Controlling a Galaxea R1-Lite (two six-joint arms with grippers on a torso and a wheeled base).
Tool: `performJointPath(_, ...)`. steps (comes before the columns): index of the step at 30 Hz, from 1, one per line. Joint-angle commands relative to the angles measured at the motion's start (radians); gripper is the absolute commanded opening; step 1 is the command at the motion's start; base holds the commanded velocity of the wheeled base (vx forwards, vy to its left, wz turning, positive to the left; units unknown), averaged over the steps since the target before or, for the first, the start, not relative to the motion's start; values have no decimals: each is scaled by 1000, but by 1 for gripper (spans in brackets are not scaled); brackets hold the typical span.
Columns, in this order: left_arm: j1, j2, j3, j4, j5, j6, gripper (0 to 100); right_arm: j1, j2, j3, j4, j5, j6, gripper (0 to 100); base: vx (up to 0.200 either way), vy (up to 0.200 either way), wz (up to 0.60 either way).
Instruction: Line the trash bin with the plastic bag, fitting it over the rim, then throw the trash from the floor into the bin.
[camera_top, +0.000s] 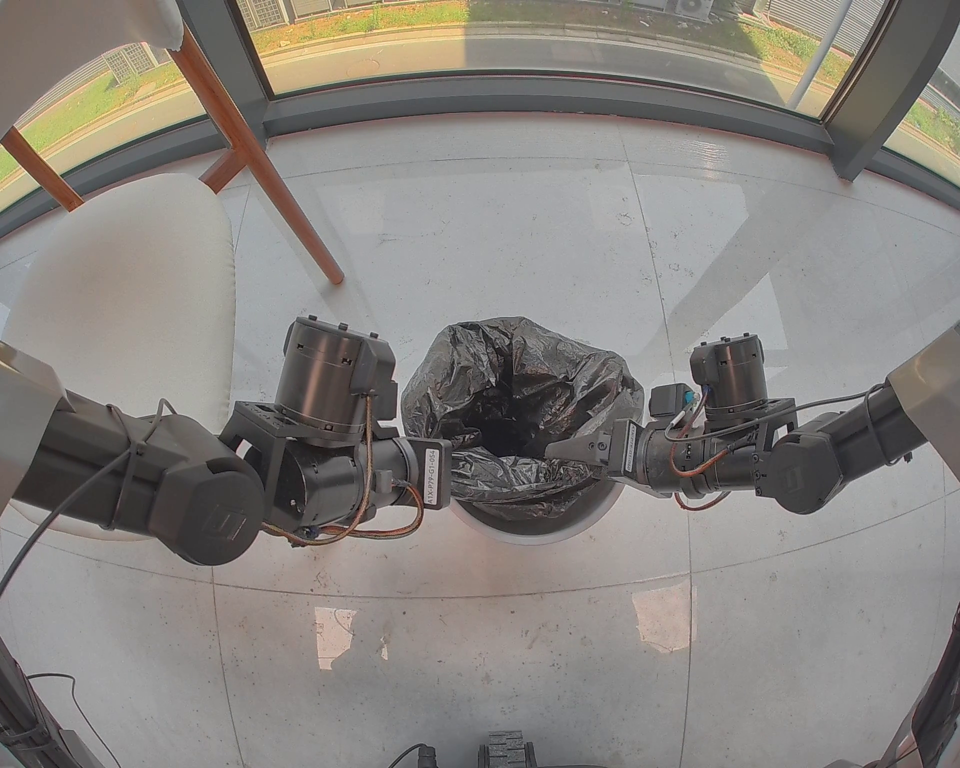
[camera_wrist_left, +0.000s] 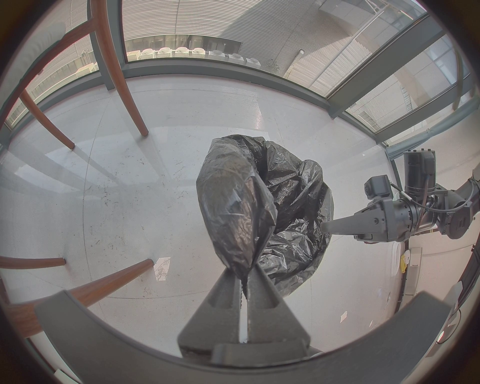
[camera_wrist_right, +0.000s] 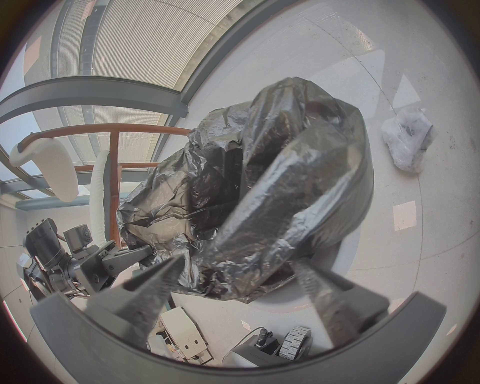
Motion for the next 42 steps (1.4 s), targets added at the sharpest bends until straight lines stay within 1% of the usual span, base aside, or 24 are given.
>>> performJointPath(1,0,-2,0,0,1,-7,0,2,12,-10,12,-3,4,0,0,0,0)
performJointPath(7,0,-1,3,0,1,-9,0,2,-21,-3,49,-4,13,0,0,0,0)
performJointPath(9,0,1,7,1,1,-9,0,2,-39,0,78,-3,13,0,0,0,0)
performJointPath(12,2,8,24,0,0,-9,0,0,-99,23,170,1,11,0,0,0,0)
performJointPath(14,3,11,37,-2,-2,-9,0,0,-110,34,190,1,10,0,0,0,0)
performJointPath(19,5,21,72,-5,-2,-10,0,-5,-122,94,181,-3,1,0,0,0,0)
performJointPath(29,0,65,73,-6,-5,-10,0,-8,-123,111,195,-10,4,0,0,0,0)
performJointPath(35,-5,84,84,-3,-25,-12,0,0,-128,154,196,-13,4,0,0,0,0)
performJointPath(39,-5,87,109,-5,-25,-10,0,-2,-140,174,198,-15,4,0,0,0,0)
performJointPath(42,-5,85,152,-5,-28,-6,0,-3,-142,178,198,-15,4,0,0,0,0)
